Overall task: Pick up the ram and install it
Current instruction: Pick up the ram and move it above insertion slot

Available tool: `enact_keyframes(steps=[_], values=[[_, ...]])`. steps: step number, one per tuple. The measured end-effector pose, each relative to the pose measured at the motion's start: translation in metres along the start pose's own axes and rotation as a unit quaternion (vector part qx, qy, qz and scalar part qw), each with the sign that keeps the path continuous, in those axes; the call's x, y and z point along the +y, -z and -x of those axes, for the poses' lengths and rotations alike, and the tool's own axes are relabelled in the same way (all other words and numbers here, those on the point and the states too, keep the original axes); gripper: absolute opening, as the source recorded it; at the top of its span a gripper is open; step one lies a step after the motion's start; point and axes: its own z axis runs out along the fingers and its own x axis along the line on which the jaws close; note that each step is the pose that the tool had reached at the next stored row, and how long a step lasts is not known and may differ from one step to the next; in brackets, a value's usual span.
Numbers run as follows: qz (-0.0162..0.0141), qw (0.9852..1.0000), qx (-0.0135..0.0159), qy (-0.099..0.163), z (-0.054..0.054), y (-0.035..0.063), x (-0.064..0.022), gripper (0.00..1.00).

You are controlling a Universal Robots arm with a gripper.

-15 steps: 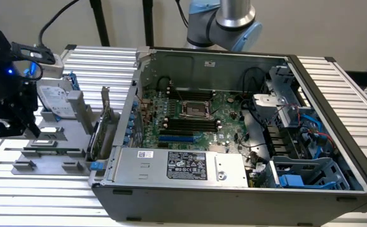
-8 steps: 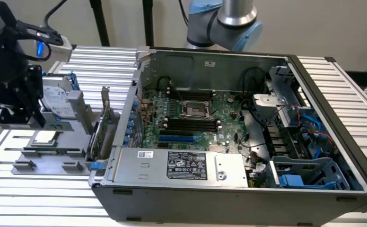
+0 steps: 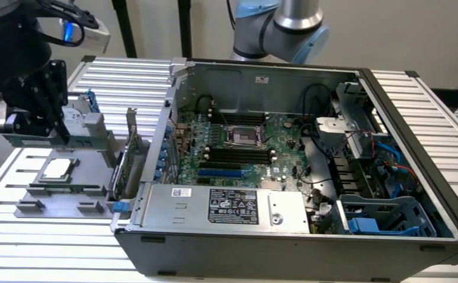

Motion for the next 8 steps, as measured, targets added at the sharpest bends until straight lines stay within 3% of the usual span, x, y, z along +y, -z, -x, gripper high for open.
enact_keyframes(steps=[8], values=[[0.0, 1.0, -0.0036, 0.0, 0.0, 0.0094, -0.0364, 0.13]])
